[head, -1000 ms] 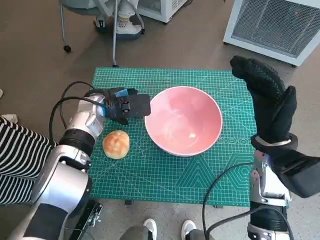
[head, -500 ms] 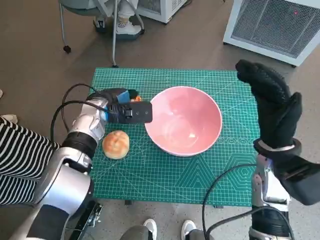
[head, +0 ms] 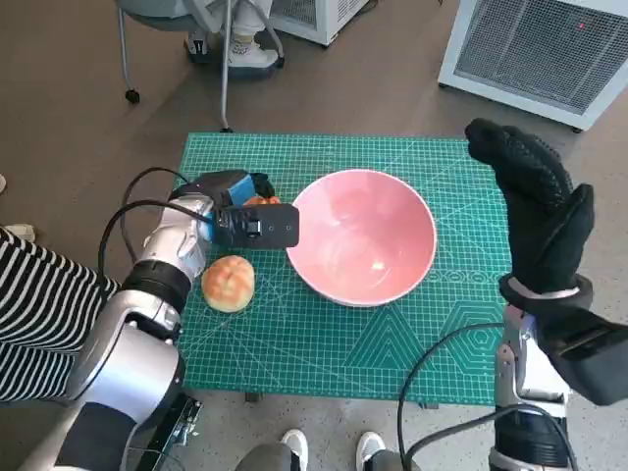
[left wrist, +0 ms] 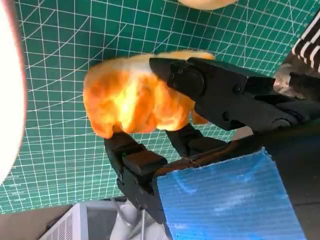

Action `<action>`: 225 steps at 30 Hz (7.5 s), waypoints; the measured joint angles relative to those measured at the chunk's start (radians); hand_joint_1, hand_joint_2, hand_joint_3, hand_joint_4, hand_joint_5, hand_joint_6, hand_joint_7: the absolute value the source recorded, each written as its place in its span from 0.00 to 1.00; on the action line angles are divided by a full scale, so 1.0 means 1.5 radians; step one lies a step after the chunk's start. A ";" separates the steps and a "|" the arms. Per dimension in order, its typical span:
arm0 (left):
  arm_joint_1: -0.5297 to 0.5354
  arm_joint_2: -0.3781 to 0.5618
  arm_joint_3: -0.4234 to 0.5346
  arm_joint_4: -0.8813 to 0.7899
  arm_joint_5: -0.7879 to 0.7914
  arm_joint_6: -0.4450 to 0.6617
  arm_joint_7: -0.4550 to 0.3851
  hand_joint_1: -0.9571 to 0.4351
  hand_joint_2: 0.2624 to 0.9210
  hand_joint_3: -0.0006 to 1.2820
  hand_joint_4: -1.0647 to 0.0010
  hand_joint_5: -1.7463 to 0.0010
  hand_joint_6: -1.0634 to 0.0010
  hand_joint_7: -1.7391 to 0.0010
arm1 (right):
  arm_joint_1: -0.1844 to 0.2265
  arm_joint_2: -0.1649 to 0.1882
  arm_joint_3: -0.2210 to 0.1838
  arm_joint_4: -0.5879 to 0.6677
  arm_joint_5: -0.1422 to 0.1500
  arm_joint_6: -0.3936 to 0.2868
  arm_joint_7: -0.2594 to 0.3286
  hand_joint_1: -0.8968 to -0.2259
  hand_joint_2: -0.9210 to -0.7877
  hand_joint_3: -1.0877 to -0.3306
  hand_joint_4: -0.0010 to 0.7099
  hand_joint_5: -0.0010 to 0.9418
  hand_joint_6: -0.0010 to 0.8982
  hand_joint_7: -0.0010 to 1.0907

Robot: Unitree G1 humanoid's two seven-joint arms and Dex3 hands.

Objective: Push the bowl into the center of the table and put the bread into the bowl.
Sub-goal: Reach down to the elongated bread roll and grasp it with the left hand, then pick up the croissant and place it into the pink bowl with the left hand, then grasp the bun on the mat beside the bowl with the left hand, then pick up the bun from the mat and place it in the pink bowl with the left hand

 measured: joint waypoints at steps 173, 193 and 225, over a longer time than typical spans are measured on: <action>0.473 0.295 0.259 -0.774 -0.296 -0.156 -0.376 0.58 0.68 0.00 0.84 1.00 0.70 0.99 | 0.005 0.004 0.012 0.059 0.044 -0.020 0.057 0.32 0.00 0.45 0.31 0.01 0.14 0.38; 0.405 0.225 0.171 -0.585 -0.180 -0.207 -0.278 0.71 0.75 0.02 0.56 0.97 0.51 0.96 | 0.006 0.002 0.008 0.046 0.046 -0.016 0.058 0.32 0.00 0.45 0.29 0.00 0.13 0.37; 0.401 0.259 0.232 -0.699 -0.166 -0.222 -0.195 0.69 1.00 0.07 0.34 0.30 0.45 0.35 | 0.009 0.004 0.005 0.040 0.042 -0.012 0.051 0.31 0.00 0.46 0.29 0.00 0.13 0.37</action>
